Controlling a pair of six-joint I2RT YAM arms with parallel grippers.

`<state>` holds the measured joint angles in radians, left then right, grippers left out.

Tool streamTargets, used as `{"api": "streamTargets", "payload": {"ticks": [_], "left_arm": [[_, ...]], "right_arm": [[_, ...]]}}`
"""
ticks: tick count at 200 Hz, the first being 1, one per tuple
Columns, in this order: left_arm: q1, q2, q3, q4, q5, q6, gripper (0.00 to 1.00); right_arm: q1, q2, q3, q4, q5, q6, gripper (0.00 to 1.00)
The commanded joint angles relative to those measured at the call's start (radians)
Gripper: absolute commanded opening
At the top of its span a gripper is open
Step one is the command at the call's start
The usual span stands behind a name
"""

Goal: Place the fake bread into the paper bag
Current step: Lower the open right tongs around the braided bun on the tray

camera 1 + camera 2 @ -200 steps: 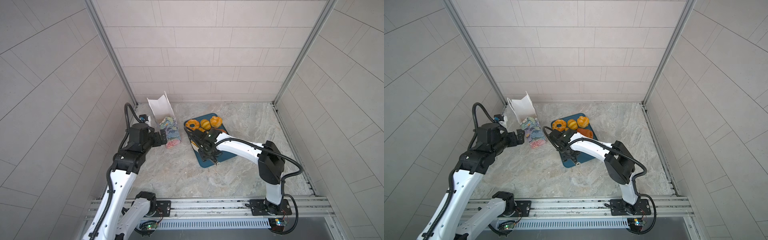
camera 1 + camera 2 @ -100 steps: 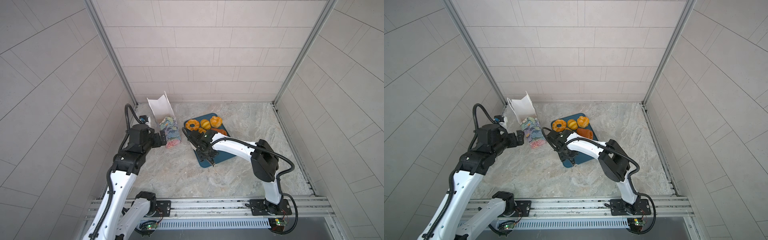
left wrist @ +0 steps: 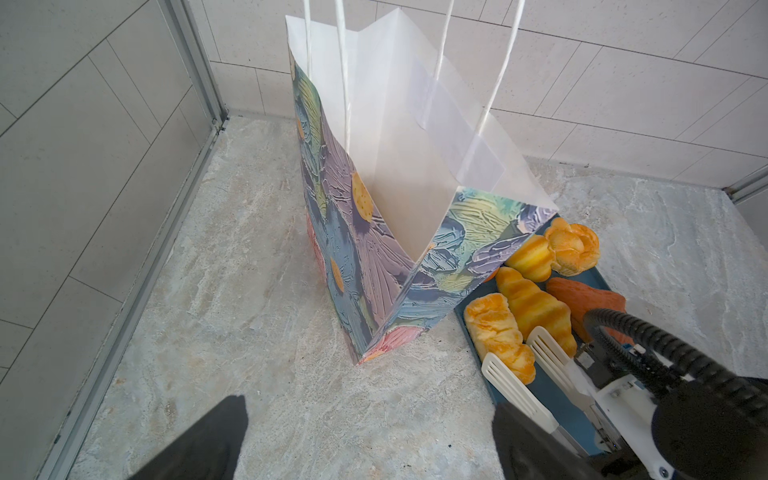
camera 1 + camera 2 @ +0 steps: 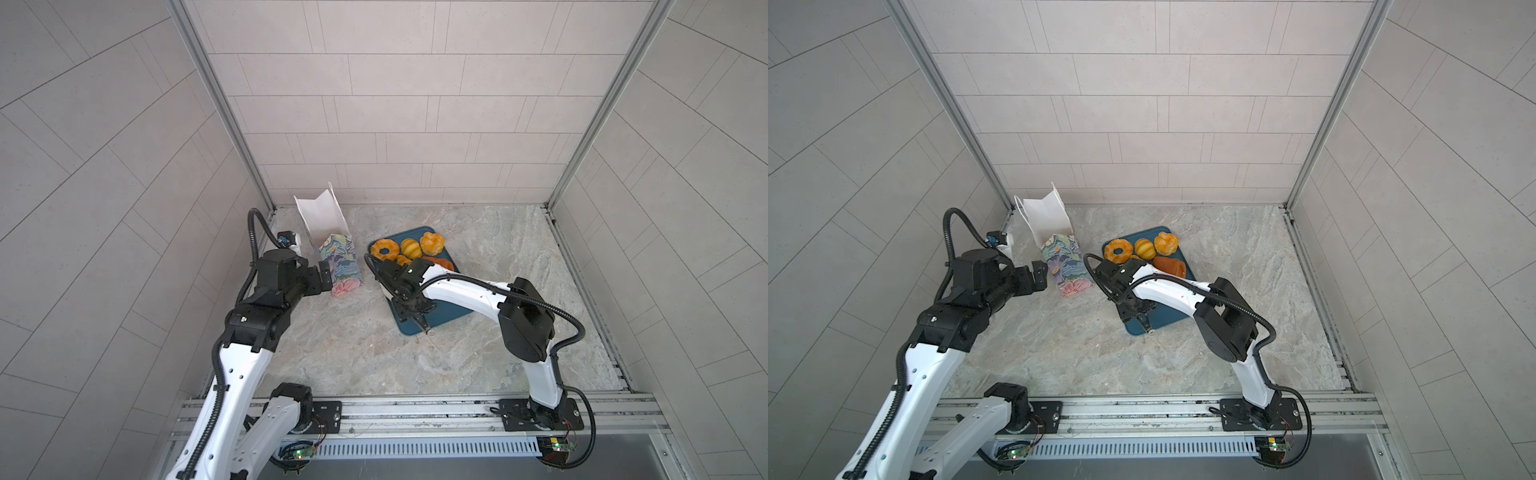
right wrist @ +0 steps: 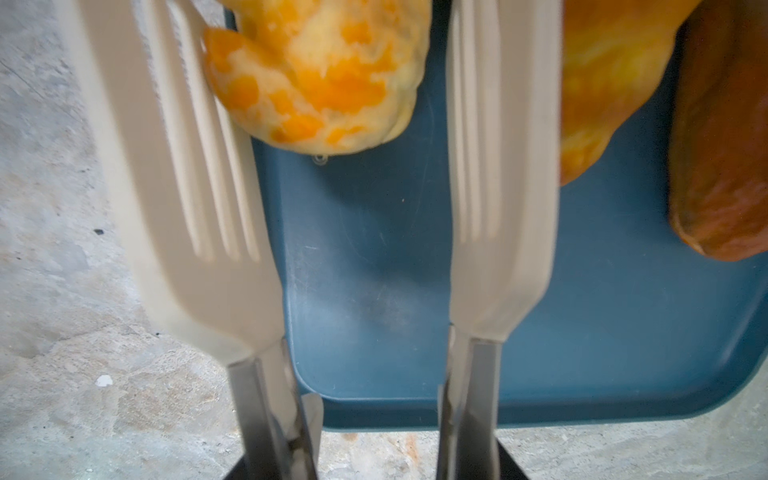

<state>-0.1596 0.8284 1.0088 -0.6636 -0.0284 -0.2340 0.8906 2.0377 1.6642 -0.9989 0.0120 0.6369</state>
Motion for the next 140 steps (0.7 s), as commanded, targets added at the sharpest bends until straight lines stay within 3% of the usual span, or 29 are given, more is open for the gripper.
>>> {"api": "streamTargets", "payload": {"ticks": [1, 140], "left_arm": [[-0.003, -0.010, -0.013, -0.007, -0.017, 0.012, 1.00], [-0.003, -0.015, -0.025, -0.008, -0.024, 0.007, 1.00]], "right_arm": [[-0.008, -0.011, 0.006, -0.018, 0.013, 0.017, 0.57], [-0.023, 0.001, 0.003, -0.027, 0.011, 0.002, 0.57]]}}
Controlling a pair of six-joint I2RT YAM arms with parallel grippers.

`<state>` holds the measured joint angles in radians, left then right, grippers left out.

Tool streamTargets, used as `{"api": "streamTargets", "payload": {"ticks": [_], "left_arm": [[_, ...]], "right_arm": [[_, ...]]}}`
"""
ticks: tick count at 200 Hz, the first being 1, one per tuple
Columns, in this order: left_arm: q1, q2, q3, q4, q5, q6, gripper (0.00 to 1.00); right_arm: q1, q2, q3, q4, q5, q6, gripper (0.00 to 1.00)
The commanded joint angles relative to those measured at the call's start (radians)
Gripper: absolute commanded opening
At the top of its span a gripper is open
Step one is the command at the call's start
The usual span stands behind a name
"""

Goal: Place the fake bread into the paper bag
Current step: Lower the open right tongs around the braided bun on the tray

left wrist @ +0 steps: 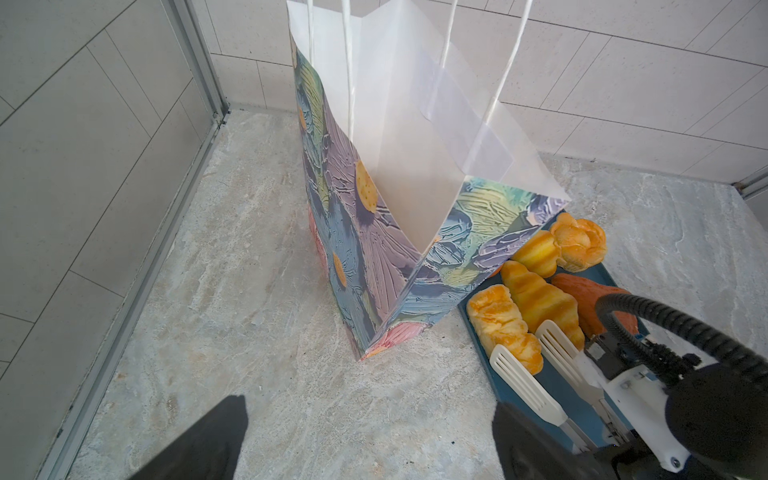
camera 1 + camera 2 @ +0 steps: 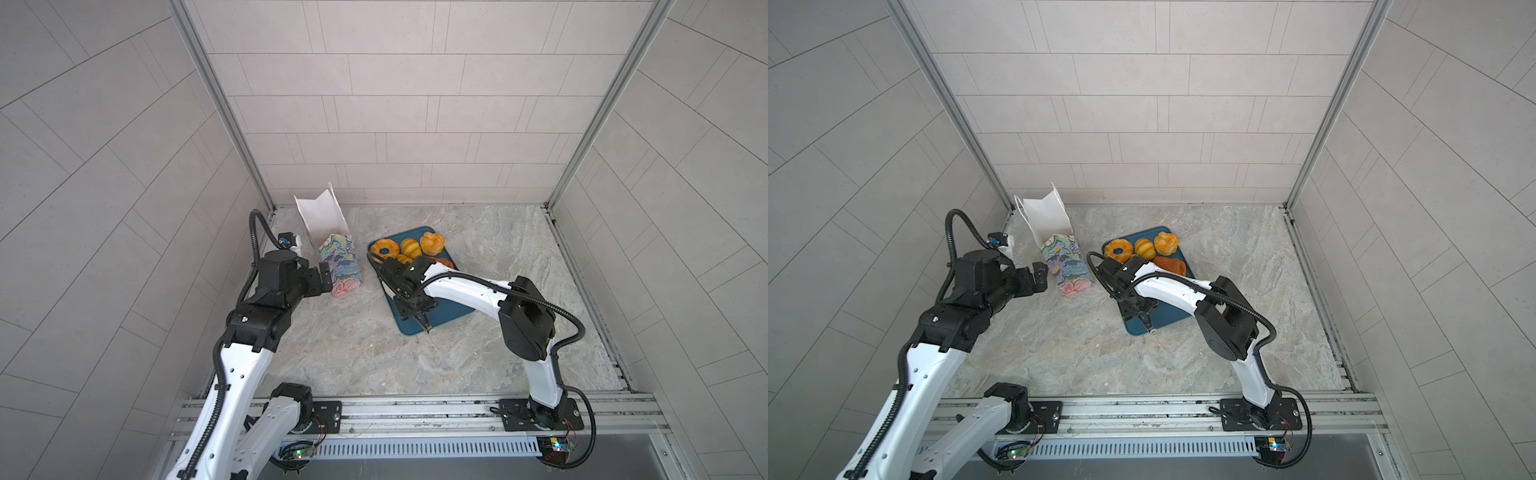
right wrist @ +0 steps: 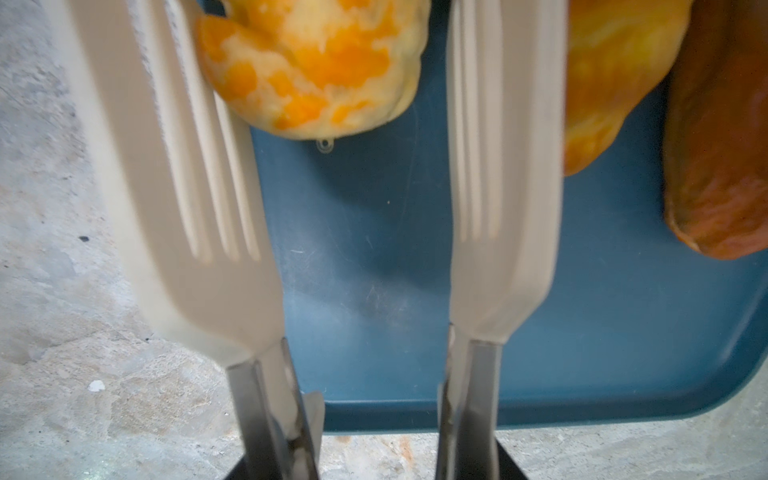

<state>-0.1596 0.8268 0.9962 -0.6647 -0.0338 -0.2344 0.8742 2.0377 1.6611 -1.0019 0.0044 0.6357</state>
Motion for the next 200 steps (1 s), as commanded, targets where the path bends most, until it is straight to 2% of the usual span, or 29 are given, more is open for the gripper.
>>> {"api": "streamTargets", "payload": {"ticks": [1, 68, 97, 140, 200], "left_arm": [[-0.003, -0.015, -0.013, -0.007, -0.019, 0.007, 1.00], [-0.003, -0.020, -0.011, -0.007, -0.012, -0.002, 1.00], [-0.003, -0.033, -0.021, 0.005, -0.019, -0.015, 1.00], [-0.003, -0.042, -0.022, 0.009, -0.023, -0.027, 1.00], [-0.003, -0.044, -0.017, 0.014, -0.029, -0.039, 1.00]], "right_arm": [[-0.006, 0.001, 0.007, -0.024, 0.019, 0.004, 0.57], [-0.013, 0.030, 0.027, -0.030, 0.013, -0.015, 0.57], [-0.015, 0.024, 0.026, -0.029, 0.005, -0.027, 0.46], [-0.013, -0.004, 0.006, -0.027, -0.022, -0.050, 0.43], [-0.021, -0.083, -0.074, -0.014, -0.023, -0.088, 0.29]]}}
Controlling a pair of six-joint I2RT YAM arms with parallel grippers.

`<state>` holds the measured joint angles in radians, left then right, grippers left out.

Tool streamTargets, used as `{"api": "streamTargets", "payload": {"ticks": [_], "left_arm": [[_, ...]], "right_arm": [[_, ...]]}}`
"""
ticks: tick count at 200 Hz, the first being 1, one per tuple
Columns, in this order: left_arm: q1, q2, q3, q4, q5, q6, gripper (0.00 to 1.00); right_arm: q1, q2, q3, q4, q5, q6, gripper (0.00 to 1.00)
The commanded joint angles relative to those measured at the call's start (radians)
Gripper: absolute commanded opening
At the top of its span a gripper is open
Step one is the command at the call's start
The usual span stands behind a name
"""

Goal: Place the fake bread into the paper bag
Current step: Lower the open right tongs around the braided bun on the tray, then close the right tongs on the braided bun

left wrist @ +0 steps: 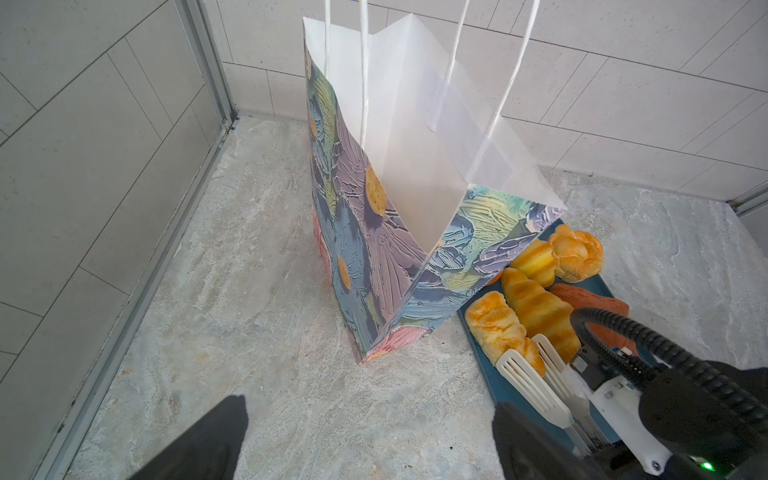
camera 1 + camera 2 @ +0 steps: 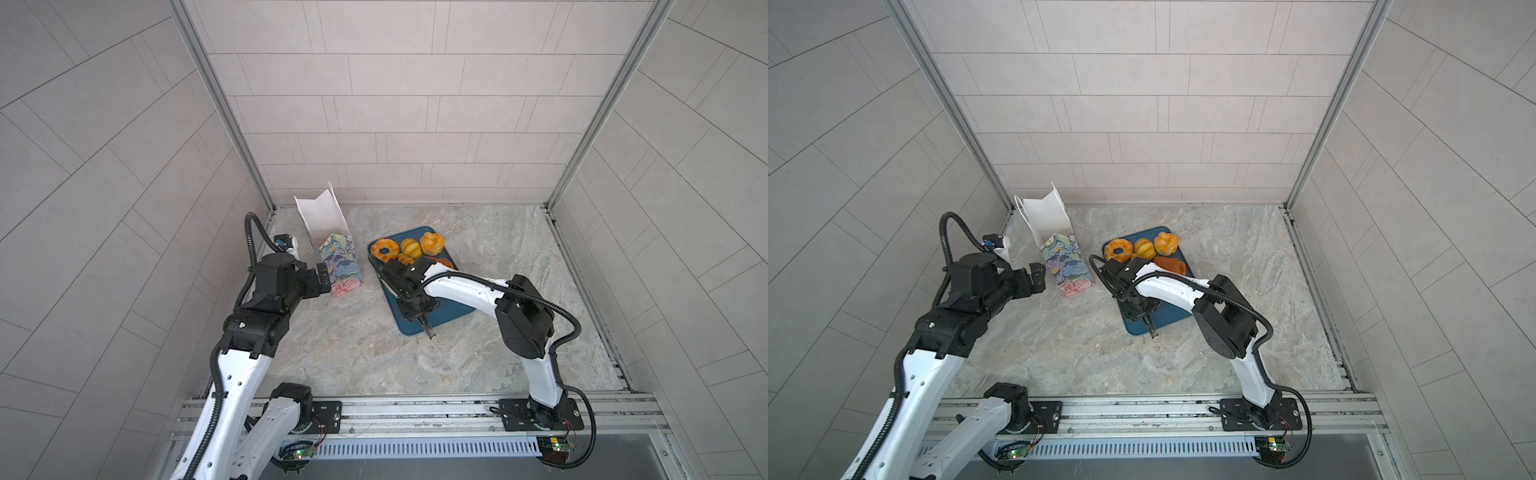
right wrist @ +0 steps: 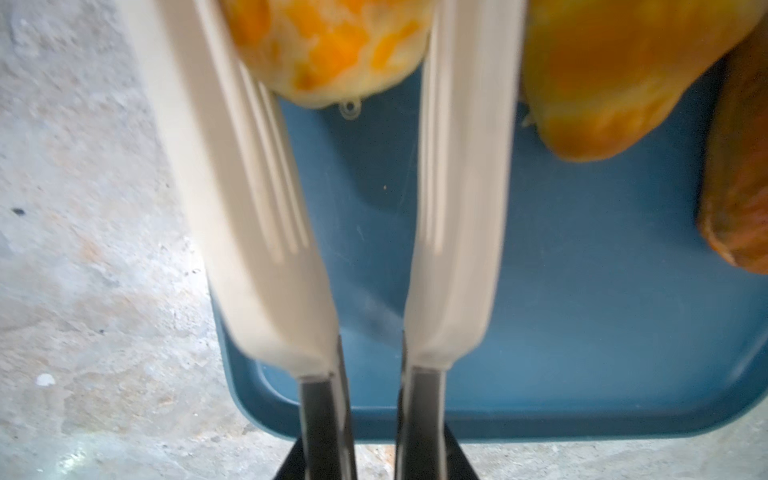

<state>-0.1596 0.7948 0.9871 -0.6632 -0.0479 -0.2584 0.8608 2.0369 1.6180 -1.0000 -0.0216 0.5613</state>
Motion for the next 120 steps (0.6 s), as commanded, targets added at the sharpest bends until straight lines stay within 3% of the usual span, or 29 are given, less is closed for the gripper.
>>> {"api": "streamTargets", "payload": {"ticks": [1, 120], "left_arm": [[-0.003, -0.012, -0.007, 0.013, -0.015, -0.016, 1.00], [-0.001, -0.012, -0.006, 0.033, -0.056, -0.062, 1.00]], "right_arm": [[-0.008, -0.084, -0.033, -0.015, 0.002, -0.015, 0.29], [-0.045, -0.246, -0.171, 0.129, -0.098, -0.071, 0.22]]}}
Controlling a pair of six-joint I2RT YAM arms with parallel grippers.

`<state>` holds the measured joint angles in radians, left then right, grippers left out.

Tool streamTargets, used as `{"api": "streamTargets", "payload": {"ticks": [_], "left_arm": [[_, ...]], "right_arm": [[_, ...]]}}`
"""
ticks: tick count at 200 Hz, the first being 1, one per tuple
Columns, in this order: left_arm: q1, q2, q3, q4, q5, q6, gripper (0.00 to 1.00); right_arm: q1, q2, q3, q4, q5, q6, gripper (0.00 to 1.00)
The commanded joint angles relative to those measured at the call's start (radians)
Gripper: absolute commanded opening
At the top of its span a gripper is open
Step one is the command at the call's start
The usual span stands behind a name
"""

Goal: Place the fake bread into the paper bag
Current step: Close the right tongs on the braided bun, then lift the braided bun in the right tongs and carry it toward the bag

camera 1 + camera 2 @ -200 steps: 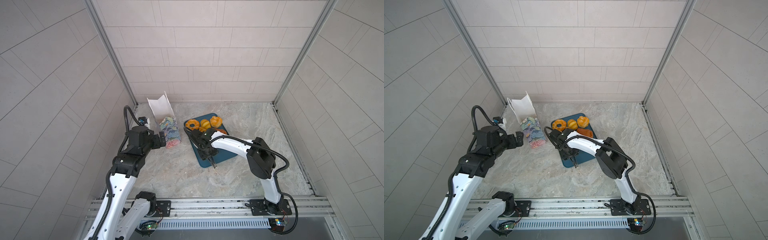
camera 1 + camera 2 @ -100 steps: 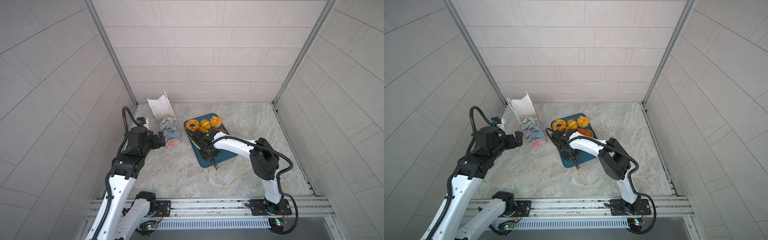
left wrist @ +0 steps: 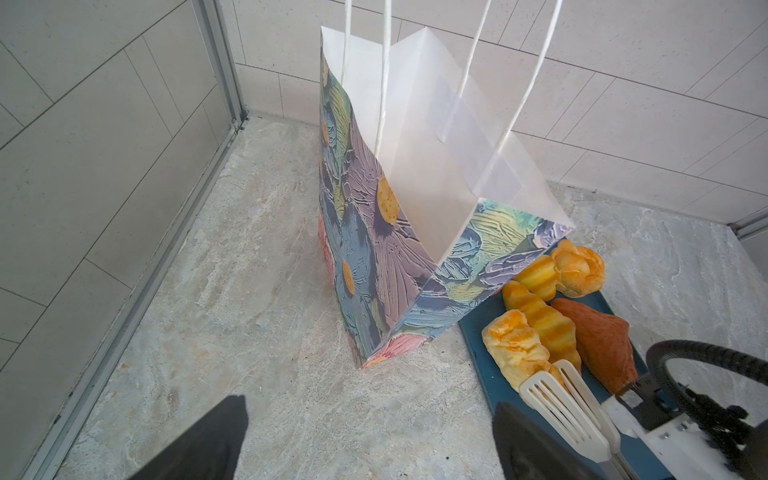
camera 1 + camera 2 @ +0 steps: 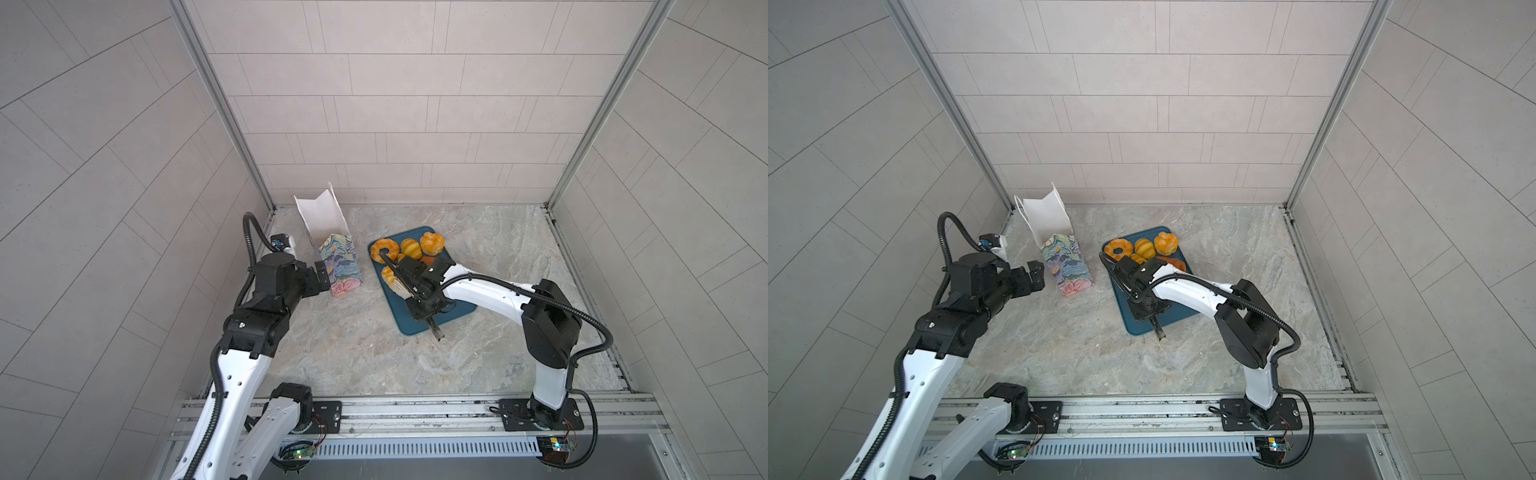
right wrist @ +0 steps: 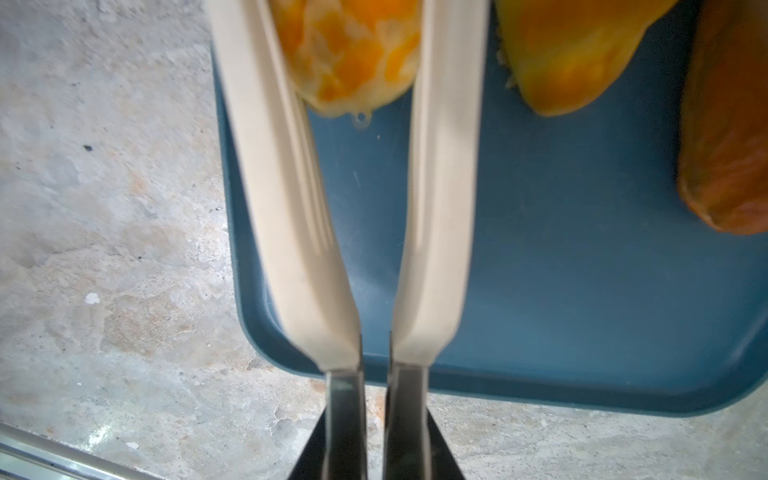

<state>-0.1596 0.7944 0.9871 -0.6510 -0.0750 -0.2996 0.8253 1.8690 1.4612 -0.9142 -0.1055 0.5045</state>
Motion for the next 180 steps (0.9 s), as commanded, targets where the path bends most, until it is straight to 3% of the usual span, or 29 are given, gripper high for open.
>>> {"api": "streamTargets", "payload": {"ticks": [1, 97, 180], "left_arm": [[0.000, -0.011, -0.007, 0.021, -0.030, -0.022, 1.00], [0.000, -0.012, 0.009, 0.004, -0.075, -0.068, 1.00], [0.000, 0.055, 0.079, -0.014, -0.089, -0.140, 1.00]], "right_arm": [[-0.009, -0.080, -0.015, 0.045, -0.014, -0.014, 0.22], [-0.020, -0.199, -0.042, 0.108, -0.074, -0.053, 0.22], [-0.042, -0.275, 0.039, 0.079, -0.133, -0.155, 0.23]]}}
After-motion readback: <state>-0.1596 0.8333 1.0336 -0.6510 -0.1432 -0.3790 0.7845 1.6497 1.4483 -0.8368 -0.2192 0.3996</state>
